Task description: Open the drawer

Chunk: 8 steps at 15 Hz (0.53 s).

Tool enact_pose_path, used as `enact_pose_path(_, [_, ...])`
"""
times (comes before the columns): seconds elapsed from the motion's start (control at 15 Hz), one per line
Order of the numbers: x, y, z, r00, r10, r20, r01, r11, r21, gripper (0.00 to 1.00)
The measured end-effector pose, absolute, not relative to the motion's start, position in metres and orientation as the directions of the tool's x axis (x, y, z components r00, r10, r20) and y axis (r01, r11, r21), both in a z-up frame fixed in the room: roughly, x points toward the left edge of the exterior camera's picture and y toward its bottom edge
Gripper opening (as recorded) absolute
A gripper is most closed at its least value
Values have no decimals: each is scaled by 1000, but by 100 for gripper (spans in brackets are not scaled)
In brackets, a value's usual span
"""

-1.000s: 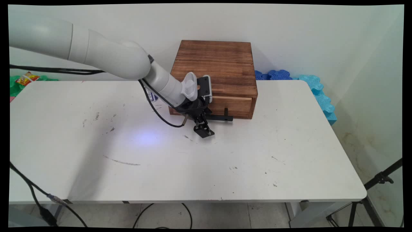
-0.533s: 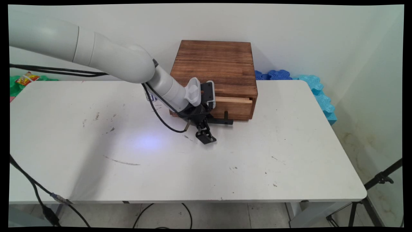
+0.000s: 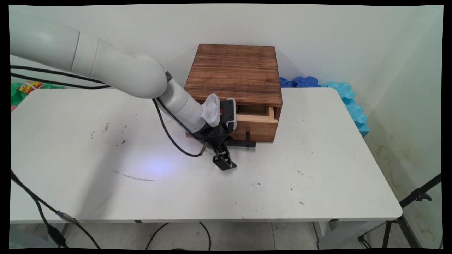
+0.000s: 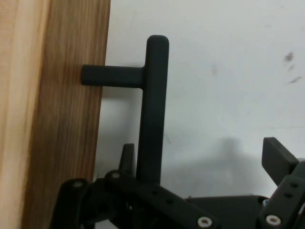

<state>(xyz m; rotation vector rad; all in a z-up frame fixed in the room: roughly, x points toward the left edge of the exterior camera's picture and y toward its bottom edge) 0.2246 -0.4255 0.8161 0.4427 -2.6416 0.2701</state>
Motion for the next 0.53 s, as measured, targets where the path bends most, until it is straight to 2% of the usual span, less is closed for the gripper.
enact_pose_path(0.53, [213, -382, 820, -852, -267, 451, -329, 942, -64, 100])
